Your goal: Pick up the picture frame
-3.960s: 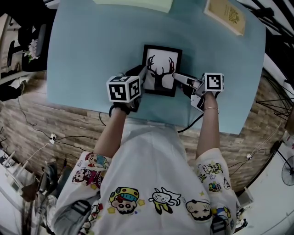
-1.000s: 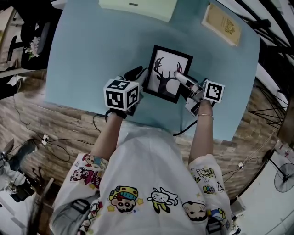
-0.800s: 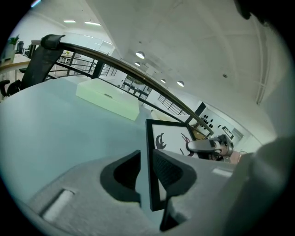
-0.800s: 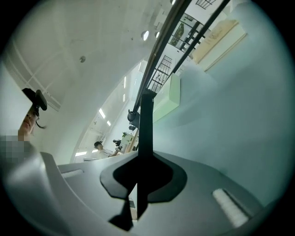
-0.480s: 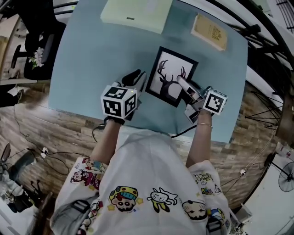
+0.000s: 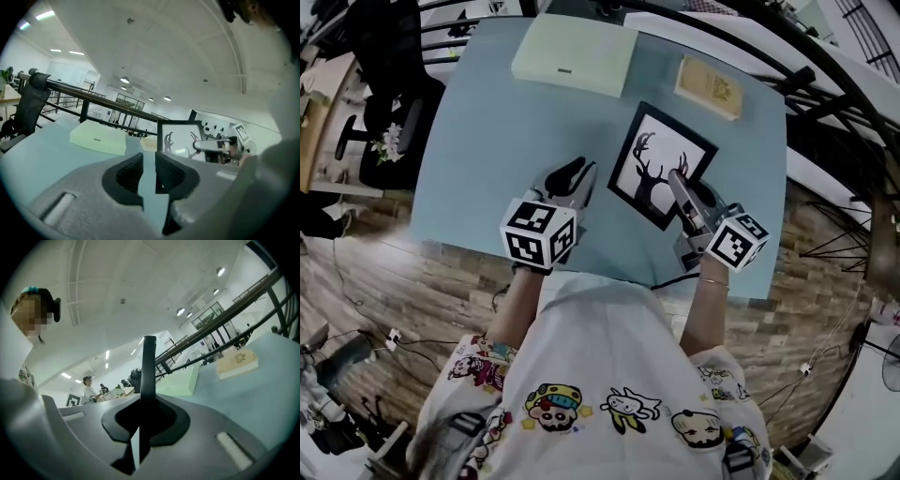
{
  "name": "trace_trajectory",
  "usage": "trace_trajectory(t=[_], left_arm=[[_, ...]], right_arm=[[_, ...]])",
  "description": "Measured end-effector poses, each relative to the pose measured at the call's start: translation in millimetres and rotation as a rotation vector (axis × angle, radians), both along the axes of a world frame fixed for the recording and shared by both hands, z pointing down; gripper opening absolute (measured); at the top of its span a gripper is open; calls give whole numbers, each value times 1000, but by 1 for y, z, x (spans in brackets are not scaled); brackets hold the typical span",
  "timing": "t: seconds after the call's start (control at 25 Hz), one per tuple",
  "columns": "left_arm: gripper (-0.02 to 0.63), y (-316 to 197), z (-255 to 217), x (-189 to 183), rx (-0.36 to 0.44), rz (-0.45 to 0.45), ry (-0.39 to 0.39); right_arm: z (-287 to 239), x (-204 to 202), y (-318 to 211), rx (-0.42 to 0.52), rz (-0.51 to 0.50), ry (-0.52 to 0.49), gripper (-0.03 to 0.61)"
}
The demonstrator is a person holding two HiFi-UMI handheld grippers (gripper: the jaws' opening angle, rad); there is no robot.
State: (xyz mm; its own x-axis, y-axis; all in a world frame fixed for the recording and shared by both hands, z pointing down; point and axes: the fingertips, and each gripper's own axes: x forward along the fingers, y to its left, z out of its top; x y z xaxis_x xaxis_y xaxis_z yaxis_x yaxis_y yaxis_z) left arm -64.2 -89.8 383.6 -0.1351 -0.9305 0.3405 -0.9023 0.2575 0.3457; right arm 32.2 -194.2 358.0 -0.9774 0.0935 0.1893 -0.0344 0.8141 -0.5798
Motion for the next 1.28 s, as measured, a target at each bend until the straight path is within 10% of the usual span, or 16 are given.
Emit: trace_trajectory(t=[0.84, 1.28], left_arm=[[0, 20, -23, 3, 10, -4, -160], [-2, 25, -14, -17, -8, -27, -224]], right_arm=[[-46, 45, -6, 645, 303, 93, 31], [-20, 51, -8, 678, 364, 172, 29]])
